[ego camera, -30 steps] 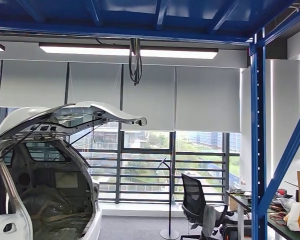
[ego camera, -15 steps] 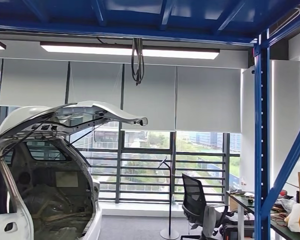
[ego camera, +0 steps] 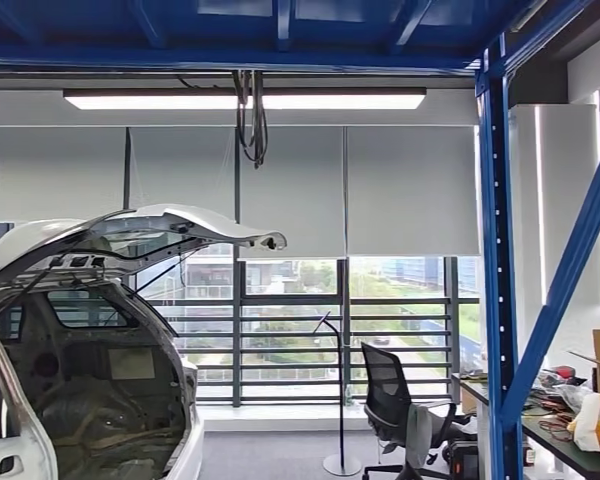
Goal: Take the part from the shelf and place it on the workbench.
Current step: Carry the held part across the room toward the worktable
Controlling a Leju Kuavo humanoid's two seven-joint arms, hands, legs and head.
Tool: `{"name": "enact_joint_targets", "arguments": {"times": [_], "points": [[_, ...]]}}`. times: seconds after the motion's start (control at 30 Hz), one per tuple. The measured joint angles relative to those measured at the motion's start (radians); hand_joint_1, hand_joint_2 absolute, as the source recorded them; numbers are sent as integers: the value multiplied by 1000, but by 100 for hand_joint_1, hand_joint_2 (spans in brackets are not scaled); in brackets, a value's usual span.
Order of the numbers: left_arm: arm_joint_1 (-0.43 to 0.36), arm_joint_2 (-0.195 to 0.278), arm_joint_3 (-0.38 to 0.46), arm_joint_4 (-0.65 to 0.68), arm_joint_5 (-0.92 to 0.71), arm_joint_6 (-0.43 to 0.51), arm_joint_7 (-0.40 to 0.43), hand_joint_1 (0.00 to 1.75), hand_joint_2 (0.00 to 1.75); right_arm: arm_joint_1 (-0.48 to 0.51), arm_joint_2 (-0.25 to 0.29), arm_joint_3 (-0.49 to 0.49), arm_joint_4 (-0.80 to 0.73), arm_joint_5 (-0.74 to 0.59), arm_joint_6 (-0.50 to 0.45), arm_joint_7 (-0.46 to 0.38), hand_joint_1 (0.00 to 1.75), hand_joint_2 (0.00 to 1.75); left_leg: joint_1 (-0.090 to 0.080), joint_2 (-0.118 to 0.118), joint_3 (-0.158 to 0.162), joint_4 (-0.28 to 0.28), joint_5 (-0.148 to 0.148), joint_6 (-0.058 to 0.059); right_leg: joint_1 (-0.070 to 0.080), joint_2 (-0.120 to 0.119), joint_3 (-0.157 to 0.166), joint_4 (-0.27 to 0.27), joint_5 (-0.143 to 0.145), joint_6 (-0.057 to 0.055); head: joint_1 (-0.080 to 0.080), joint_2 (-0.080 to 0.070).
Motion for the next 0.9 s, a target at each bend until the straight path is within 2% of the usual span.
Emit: {"name": "enact_joint_targets", "arguments": {"times": [0.07, 0.1, 0.13, 0.17, 0.2, 0.27, 0.3, 0.4, 0.43, 0.47, 0.5, 0.57, 0.6, 0.63, 0.67, 0.73, 0.8, 0.83, 0.9], "points": [[9, 11, 5, 0, 0, 0, 5, 0, 0, 2, 0, 0, 1, 0, -1, 0, 175, 175, 0, 0, -69, 129, -49, -4, 1, -2, 3, -1, -3, -6, 0, 0], [14, 16, 8, 0, 0, 0, 7, 0, 0, 5, 0, 0, 2, 0, -1, 0, 175, 175, 1, 0, -97, 173, -57, -6, 2, -2, 4, -1, -4, -6, 0, 0], [18, 19, 10, 0, 0, 0, 9, 0, 0, 8, 0, 0, 2, 1, -1, 0, 175, 175, 2, 0, -109, 185, -47, -8, 2, -1, 6, 0, -5, -6, 0, 0], [20, 21, 12, 0, 0, 0, 10, 0, 0, 10, -1, 0, 2, 2, -1, 1, 175, 175, 4, 1, -102, 155, -16, -10, 1, 0, 8, 0, -7, -5, 0, 0], [21, 23, 13, 0, -1, 0, 10, 0, 0, 12, -1, 0, 2, 4, -1, 1, 175, 175, 7, 1, -79, 95, 26, -12, 1, 1, 11, 2, -10, -2, 0, 0], [19, 24, 14, 1, -2, 0, 8, 0, 0, 13, -1, -1, 2, 7, -1, 2, 175, 175, 11, 0, -34, -18, 79, -13, 2, 2, 11, 11, -17, 8, 0, 0], [18, 25, 15, 1, -4, 0, 6, 0, 0, 14, 0, -1, 3, 9, -1, 3, 175, 175, 10, -1, -24, -45, 87, -10, 4, 3, 9, 16, -19, 14, 0, 0], [20, 25, 18, 2, -9, 0, 2, 0, 0, 16, 0, -2, 5, 13, -1, 6, 175, 175, 3, -3, -24, -52, 87, 9, 4, 2, 3, 19, -19, 29, -1, 0], [20, 25, 18, 2, -11, 0, 1, 0, 0, 16, 0, -3, 5, 14, -1, 6, 175, 175, 3, -3, -24, -53, 90, 16, 2, 2, 1, 26, -27, 33, -2, 0], [19, 25, 19, 2, -13, 0, 0, 0, 0, 16, 0, -3, 6, 14, -1, 7, 175, 175, 3, -2, -24, -55, 92, 23, 1, 1, -5, 47, -47, 35, -2, 0], [17, 25, 19, 2, -13, -1, -1, 0, 0, 15, 0, -4, 6, 15, -1, 7, 175, 175, 3, -2, -24, -57, 95, 29, 0, 1, -19, 88, -79, 37, -2, 0], [16, 25, 20, 2, -17, -4, -3, 0, 0, 15, 0, -4, 9, 17, -1, 8, 175, 175, -3, -1, -27, -57, 98, 37, 0, 0, -65, 218, -153, 36, -2, 0], [16, 25, 20, 2, -18, -5, -4, 0, 0, 16, -1, -4, 11, 18, -1, 9, 175, 175, -7, 0, -29, -57, 101, 40, 1, 0, -83, 273, -176, 34, -2, -1], [16, 25, 20, 2, -19, -6, -4, 0, 0, 17, -1, -4, 13, 19, -1, 10, 175, 175, -11, 0, -31, -57, 103, 44, 3, 0, -88, 299, -181, 31, -2, -1], [16, 25, 20, 2, -20, -7, -4, 0, 0, 17, -1, -4, 15, 19, -1, 10, 175, 175, -15, 0, -34, -57, 106, 47, 6, 0, -73, 283, -167, 26, -2, -1], [17, 25, 21, 2, -21, -9, -3, 0, 0, 15, -1, -4, 16, 21, 0, 11, 175, 175, -18, -1, -38, -57, 113, 49, 19, 1, 8, 151, -111, 10, -2, -1], [18, 23, 21, 2, -22, -9, -1, 0, 0, 11, 1, -4, 16, 22, 1, 12, 175, 175, -19, -1, -41, -58, 121, 43, 33, 0, 81, 22, -74, -4, -2, -1], [18, 22, 21, 3, -23, -8, 0, 0, 0, 8, 1, -4, 16, 23, 1, 13, 175, 175, -17, -1, -41, -59, 126, 38, 37, 0, 95, -5, -69, -7, -2, -1], [19, 22, 22, 3, -24, -6, 5, 0, 0, 7, 2, -4, 16, 25, 2, 14, 175, 175, -14, -1, -42, -66, 136, 27, 39, 0, 94, -19, -55, -14, -2, -1]]}}
